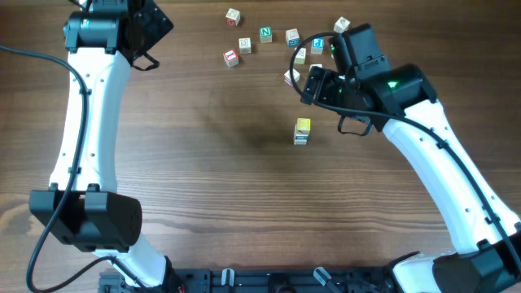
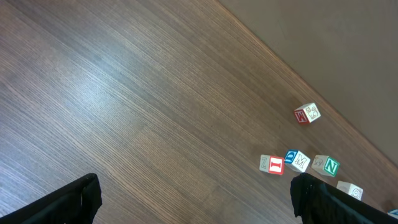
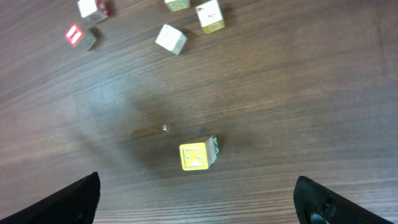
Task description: Form a tower
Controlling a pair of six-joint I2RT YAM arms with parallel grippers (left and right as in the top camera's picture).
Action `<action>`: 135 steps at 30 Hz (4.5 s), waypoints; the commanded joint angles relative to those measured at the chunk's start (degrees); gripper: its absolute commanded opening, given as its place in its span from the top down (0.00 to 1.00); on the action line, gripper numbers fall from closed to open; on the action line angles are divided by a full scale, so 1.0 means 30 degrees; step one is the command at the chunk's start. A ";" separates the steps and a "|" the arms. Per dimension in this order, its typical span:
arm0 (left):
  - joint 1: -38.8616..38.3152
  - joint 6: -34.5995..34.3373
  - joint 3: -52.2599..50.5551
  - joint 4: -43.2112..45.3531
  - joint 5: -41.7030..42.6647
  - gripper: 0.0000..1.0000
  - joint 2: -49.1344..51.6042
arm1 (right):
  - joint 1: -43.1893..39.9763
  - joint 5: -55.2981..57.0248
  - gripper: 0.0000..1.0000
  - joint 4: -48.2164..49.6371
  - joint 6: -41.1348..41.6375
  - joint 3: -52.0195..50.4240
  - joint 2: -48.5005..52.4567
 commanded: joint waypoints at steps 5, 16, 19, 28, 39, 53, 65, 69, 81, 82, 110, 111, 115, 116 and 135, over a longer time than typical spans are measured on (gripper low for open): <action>0.0007 -0.0124 0.0073 0.0044 -0.0124 0.00 0.0117 | -0.0393 0.1515 0.00 -0.0976 0.1559 0.0291 -0.0211; 0.0007 -0.0124 0.0073 0.0044 -0.0124 0.00 0.0117 | -0.1260 0.1982 0.78 -0.0954 0.0415 -0.1559 0.1705; 0.0007 -0.0124 0.0073 0.0044 -0.0124 0.00 0.0117 | -0.1260 0.1224 0.89 -0.0758 0.0423 -0.1559 0.3067; 0.0007 -0.0124 0.0073 0.0044 -0.0124 0.00 0.0117 | -0.1377 -0.0284 0.96 0.0350 0.0415 -0.1559 0.5486; 0.0007 -0.0124 0.0073 0.0044 -0.0124 0.00 0.0117 | -0.1843 -0.4692 0.96 0.1304 -0.0641 -0.1559 0.6441; 0.0007 -0.0124 0.0073 0.0044 -0.0124 0.00 0.0117 | -0.1843 -0.5909 0.96 0.1545 -0.0648 -0.1559 0.6441; 0.0007 -0.0124 0.0073 0.0051 -0.0124 0.00 0.0117 | -0.1843 -0.6193 0.96 0.1931 -0.0656 -0.1559 0.6441; 0.0007 -0.0124 0.0073 0.0044 -0.0124 0.00 0.0117 | -0.1851 -0.6156 0.96 0.2040 -0.0663 -0.1559 0.6441; 0.0007 -0.0124 0.0073 0.0044 -0.0124 0.00 0.0117 | -0.3738 -0.4998 0.87 0.0153 -0.3147 -0.0364 0.5195; 0.0007 -0.0124 0.0073 0.0044 -0.0124 0.00 0.0117 | -0.3971 -0.4954 0.82 0.0051 -0.3140 -0.0364 0.4918; -0.7271 -2.0429 0.0073 -0.2310 0.3293 0.00 0.0146 | -1.1810 -0.5195 0.33 -0.3861 -0.4663 -0.0364 0.4291; -0.8102 -1.9598 0.0073 -0.2033 0.2608 0.00 0.0146 | -1.1963 -0.5195 0.33 -0.3934 -0.4663 -0.0364 0.4291; -0.9522 -0.4896 0.0197 0.0663 0.2827 0.00 0.0146 | -1.2080 -0.5195 0.32 -0.4080 -0.4670 -0.0364 0.4291; -0.9202 -0.4583 0.0357 -0.0444 0.3228 0.01 0.0146 | -1.2080 -0.5195 0.32 -0.4146 -0.4677 -0.0364 0.4291; -1.2735 -2.8691 0.0328 -0.3322 0.5406 0.00 0.3002 | -1.2080 -0.5646 0.25 -0.4335 -0.5661 -0.0364 0.4291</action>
